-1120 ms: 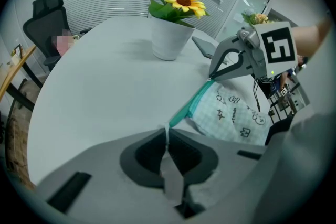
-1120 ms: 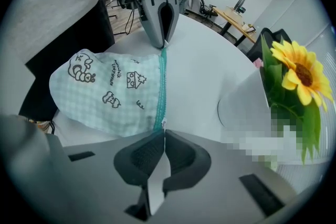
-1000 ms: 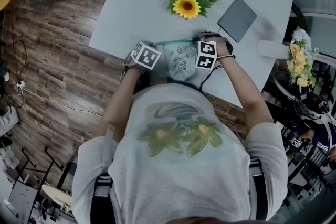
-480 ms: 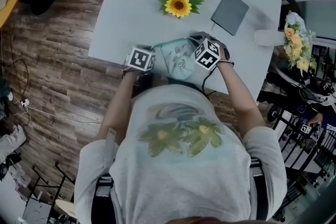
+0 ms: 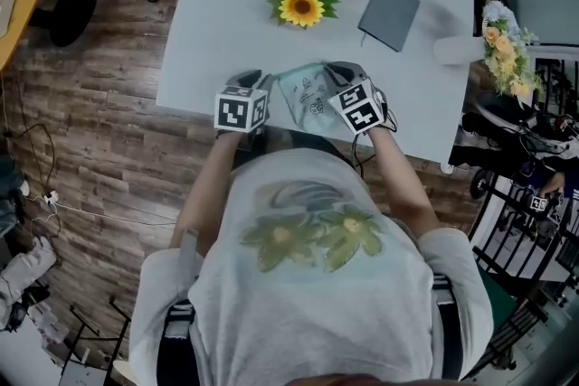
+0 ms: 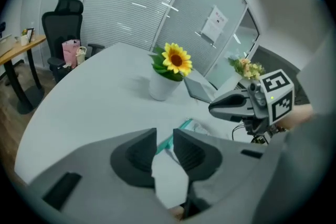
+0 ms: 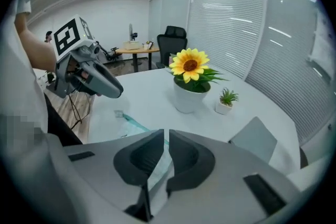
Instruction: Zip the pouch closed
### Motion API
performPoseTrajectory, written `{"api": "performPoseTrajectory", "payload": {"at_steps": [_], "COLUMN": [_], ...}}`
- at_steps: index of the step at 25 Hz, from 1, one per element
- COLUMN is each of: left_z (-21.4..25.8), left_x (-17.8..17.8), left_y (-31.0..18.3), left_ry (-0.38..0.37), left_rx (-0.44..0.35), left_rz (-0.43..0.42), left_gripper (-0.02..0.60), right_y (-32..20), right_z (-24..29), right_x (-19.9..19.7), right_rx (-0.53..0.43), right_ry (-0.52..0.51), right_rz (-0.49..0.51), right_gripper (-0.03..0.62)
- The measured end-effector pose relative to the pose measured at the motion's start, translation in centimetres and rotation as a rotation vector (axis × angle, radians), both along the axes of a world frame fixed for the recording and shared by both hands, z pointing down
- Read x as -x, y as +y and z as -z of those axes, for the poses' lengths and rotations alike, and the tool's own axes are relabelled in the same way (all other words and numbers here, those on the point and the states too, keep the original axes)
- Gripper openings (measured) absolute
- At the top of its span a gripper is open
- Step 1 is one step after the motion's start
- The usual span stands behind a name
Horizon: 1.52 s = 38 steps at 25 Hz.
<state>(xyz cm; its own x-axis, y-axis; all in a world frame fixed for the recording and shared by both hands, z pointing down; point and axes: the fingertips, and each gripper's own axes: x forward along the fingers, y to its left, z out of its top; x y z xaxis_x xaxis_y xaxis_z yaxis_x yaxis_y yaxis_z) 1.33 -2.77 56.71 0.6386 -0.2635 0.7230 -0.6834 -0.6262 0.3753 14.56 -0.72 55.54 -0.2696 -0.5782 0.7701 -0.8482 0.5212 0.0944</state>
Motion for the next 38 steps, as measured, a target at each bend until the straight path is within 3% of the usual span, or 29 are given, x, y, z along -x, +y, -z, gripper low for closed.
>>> {"api": "performPoseTrajectory", "payload": {"at_steps": [5, 14, 25, 38], "left_z": [3.8, 9.0, 12.3, 13.0], "left_x": [-1.5, -3.5, -4.4, -3.1], "left_y": [0.8, 1.5, 3.8, 4.3], "left_ry": [0.073, 0.181, 0.256, 0.252], "left_rx": [-0.067, -0.188, -0.23, -0.254], "left_rz": [-0.037, -0.066, -0.159, -0.213], "left_gripper": [0.078, 0.005, 0.005, 0.005], "right_y": [0.3, 1.4, 3.8, 5.4], "right_z": [3.0, 7.5, 10.0, 12.0], "right_x": [0.2, 1.8, 4.5, 5.4], "right_rx": [-0.076, -0.193, -0.235, -0.289], "right_ry": [-0.055, -0.107, -0.126, -0.147], "right_rz": [-0.171, -0.31, -0.372, -0.445], "right_gripper": [0.021, 0.018, 0.015, 0.015]}}
